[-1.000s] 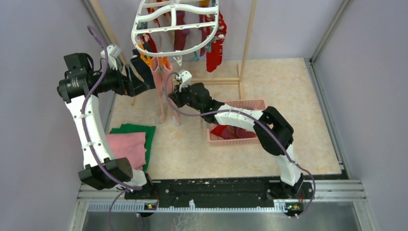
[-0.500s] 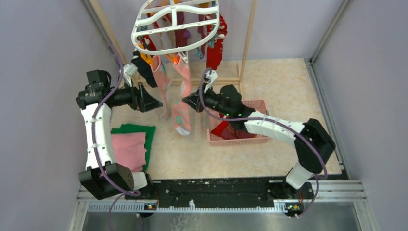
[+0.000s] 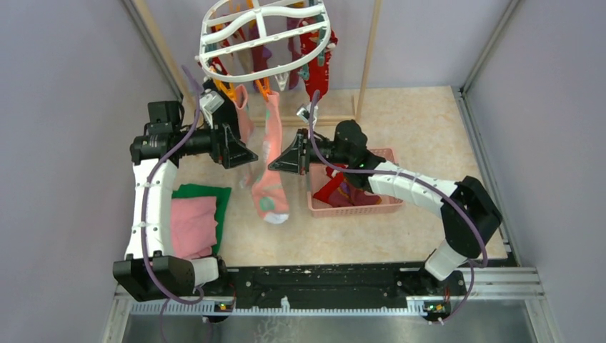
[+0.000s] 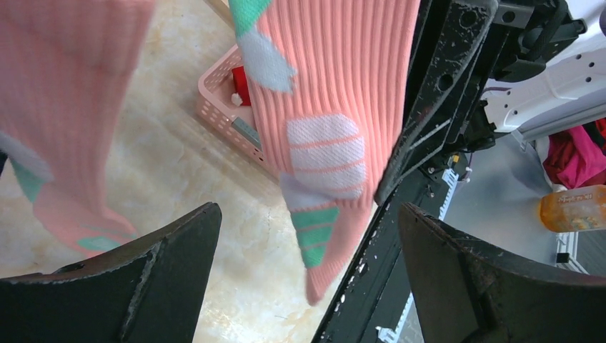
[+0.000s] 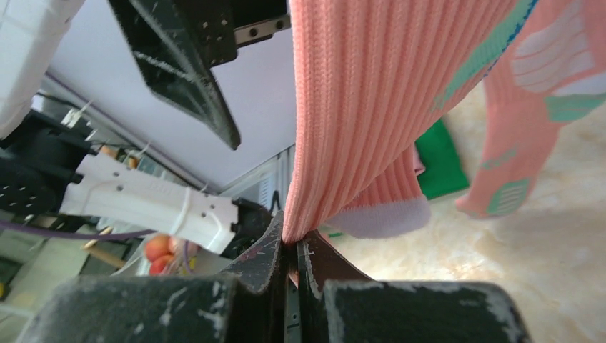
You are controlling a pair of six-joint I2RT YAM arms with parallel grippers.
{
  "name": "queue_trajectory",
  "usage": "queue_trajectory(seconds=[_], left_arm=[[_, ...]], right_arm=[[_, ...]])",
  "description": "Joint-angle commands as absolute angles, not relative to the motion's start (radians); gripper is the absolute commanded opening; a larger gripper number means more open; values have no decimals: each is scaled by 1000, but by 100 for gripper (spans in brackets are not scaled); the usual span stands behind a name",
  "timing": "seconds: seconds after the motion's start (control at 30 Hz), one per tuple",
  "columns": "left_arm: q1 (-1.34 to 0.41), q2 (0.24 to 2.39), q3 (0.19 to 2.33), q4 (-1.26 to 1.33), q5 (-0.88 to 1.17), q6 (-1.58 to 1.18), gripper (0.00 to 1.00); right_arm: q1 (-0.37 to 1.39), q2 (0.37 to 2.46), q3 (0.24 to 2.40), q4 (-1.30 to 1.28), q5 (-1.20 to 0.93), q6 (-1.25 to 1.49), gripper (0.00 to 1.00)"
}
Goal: Remove the socks clipped to the hanger
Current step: Remove the sock from the hanger.
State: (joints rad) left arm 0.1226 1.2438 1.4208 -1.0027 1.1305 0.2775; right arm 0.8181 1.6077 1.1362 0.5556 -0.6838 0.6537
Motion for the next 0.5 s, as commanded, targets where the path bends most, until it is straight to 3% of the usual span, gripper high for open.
queue_trajectory(seconds=[0.0, 0.27, 0.47], left_arm=[[122, 1226, 1409, -939, 1176, 259, 99], [121, 1237, 1405, -987, 1285, 292, 99], [102, 1259, 1402, -951, 1359, 247, 99]], right_arm=[[832, 1621, 1191, 659, -798, 726, 1], [832, 1653, 1207, 920, -838, 892, 3], [831, 1680, 1209, 963, -875, 943, 3]])
